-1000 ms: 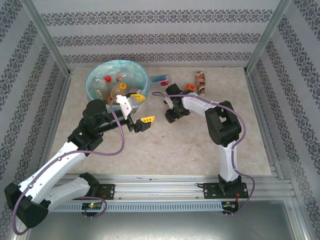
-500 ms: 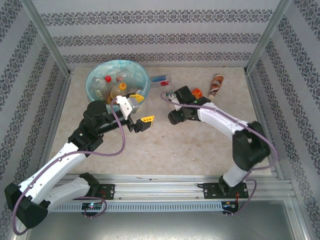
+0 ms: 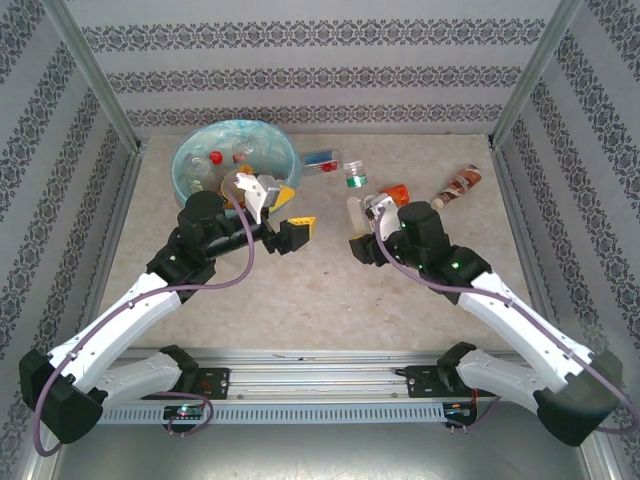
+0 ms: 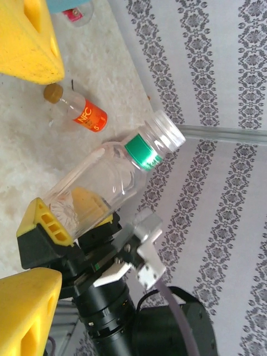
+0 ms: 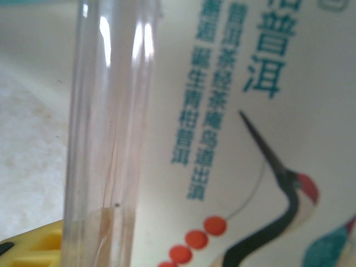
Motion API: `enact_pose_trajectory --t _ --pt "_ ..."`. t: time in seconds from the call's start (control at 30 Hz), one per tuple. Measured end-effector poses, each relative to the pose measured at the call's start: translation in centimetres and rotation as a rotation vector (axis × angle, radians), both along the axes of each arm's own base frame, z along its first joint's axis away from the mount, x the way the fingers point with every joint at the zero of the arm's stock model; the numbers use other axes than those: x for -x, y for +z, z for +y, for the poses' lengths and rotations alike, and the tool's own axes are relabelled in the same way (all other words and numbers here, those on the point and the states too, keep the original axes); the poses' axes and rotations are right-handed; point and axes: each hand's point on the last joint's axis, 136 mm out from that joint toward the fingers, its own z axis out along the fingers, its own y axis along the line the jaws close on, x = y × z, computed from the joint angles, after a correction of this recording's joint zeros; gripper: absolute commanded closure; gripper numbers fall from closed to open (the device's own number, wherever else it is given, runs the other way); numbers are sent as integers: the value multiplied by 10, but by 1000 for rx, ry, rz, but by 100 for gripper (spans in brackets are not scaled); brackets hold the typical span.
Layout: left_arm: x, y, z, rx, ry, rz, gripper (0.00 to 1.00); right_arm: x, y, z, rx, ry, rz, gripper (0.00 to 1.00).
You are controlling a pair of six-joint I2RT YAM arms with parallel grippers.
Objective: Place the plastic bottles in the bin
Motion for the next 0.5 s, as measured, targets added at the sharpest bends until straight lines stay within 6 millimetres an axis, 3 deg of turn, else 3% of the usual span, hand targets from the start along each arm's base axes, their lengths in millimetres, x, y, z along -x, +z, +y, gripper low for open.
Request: enact_pose_trajectory --t 0.5 --pt "22 37 -13 194 -151 112 18 46 39 43 -148 303 -178 60"
